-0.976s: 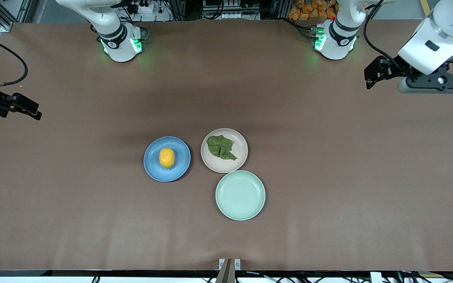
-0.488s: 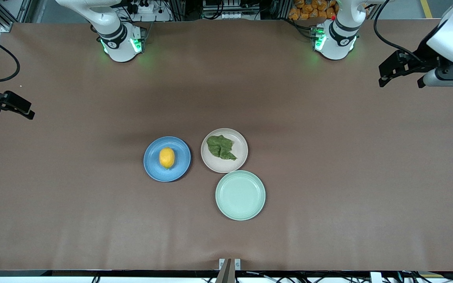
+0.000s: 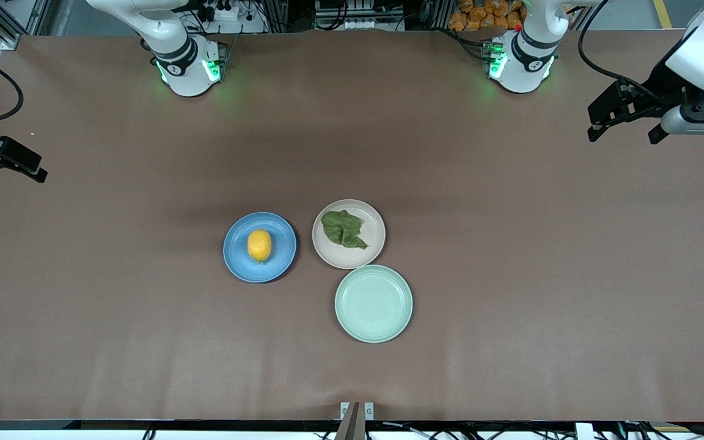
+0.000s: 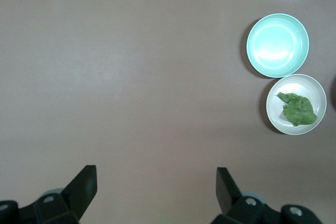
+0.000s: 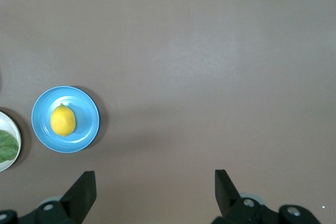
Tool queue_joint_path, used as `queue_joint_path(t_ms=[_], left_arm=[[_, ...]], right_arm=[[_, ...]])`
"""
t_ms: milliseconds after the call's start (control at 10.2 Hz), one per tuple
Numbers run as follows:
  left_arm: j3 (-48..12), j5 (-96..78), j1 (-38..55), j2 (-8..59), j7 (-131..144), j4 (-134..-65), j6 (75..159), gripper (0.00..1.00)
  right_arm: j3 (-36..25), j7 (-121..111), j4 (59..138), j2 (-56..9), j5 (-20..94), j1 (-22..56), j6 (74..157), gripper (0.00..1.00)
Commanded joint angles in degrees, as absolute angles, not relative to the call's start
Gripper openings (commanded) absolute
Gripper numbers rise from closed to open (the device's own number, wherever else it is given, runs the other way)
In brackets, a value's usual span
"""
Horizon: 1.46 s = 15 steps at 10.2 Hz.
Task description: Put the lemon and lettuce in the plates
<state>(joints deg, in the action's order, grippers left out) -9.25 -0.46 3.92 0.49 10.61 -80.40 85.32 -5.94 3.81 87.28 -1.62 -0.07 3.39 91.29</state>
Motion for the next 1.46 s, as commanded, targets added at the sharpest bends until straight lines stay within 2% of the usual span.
queue_joint_path(t_ms=[0, 1366], left_arm=[[-11.42, 2.19, 3.69, 0.26, 9.49, -80.51, 85.78, 1.0], [-10.99, 1.32, 3.25, 0.26, 9.49, -80.42, 85.69, 1.0]], right_arm=[[-6.06, 2.55, 86.13, -1.93, -0.61, 3.08, 90.35, 1.0], [-5.98, 2.46, 86.22, -1.93, -0.62, 3.08, 89.82, 1.0]])
